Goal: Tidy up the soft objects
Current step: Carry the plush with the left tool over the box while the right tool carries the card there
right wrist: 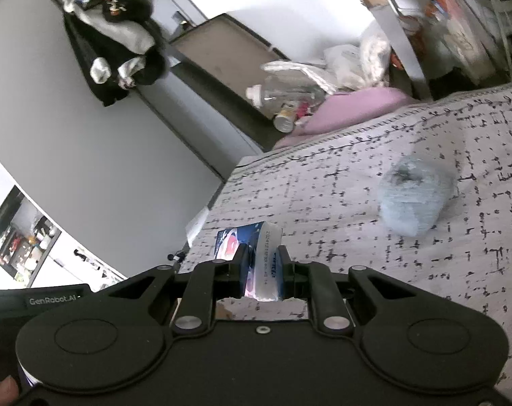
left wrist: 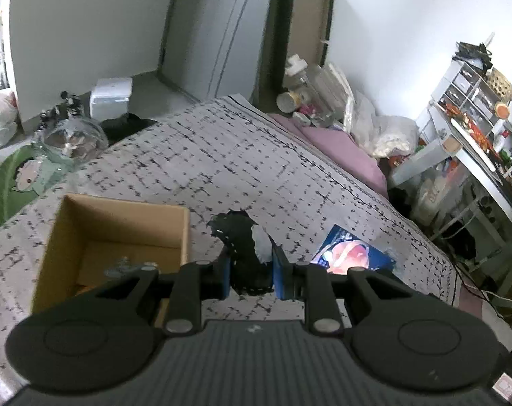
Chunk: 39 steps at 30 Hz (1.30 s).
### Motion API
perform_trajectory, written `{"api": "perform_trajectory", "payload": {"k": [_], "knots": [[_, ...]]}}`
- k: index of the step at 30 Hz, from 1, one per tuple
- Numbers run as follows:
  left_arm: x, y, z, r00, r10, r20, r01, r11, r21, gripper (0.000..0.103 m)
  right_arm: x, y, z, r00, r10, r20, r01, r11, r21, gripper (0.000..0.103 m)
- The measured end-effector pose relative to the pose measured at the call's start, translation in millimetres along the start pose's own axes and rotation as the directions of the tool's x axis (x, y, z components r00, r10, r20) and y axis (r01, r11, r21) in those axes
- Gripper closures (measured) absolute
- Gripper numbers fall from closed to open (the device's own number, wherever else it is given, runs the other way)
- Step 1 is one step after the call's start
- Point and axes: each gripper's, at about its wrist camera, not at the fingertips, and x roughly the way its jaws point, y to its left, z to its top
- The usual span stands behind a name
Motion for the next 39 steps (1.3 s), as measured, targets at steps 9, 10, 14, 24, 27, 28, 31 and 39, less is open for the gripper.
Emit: {"api": "perform_trajectory", "payload": {"k": [9, 10, 14, 24, 27, 28, 31, 39], "knots": [[-30.2, 28.1, -4.6, 0.999, 0.023, 0.033, -0.022, 0.999, -0.03, 0.08, -11.5, 31.2, -11.6, 1.0, 0.025, 0.006, -0.025, 0.998, -0.054, 0.087], [-33.2, 31.4, -5.3, 0.999, 0.025, 0.035, -0.023, 0.999, -0.034, 0.08, -12.4, 34.9, -12.9, 1.0, 0.027, 0.006, -0.027, 0.998, -0.062, 0.087], [-44.0, 42.9, -8.0, 0.999, 0.026, 0.045, -0.024, 0.999, -0.045, 0.08, -14.5, 48.9, -17.6, 0.999, 0.035, 0.007, -0.035, 0.996, -0.083, 0.087], [-59.8, 67.5, -9.3, 0.997, 0.012, 0.072, -0.007, 0.998, -0.065, 0.08, -19.5, 82.7, -30.6, 0.999, 0.041, 0.032, -0.036, 0.989, -0.146, 0.087], [-61.8, 76.2, -10.3, 0.997, 0.01, 0.074, -0.005, 0.997, -0.073, 0.08, -19.2, 89.1, -33.5, 0.999, 0.041, 0.034, -0.035, 0.988, -0.153, 0.087], [-62.4, 79.5, -10.3, 0.997, 0.01, 0.076, -0.004, 0.997, -0.076, 0.08, -18.1, 91.2, -34.3, 0.999, 0.04, 0.033, -0.034, 0.987, -0.157, 0.087], [-62.5, 88.7, -10.1, 0.997, 0.021, 0.077, -0.014, 0.996, -0.086, 0.08, -15.8, 97.9, -36.4, 0.999, 0.039, 0.036, -0.032, 0.984, -0.172, 0.087], [-58.8, 111.2, -10.6, 0.997, 0.027, 0.074, -0.019, 0.993, -0.115, 0.08, -2.0, 116.2, -45.2, 0.998, 0.055, 0.02, -0.05, 0.979, -0.197, 0.087]]}}
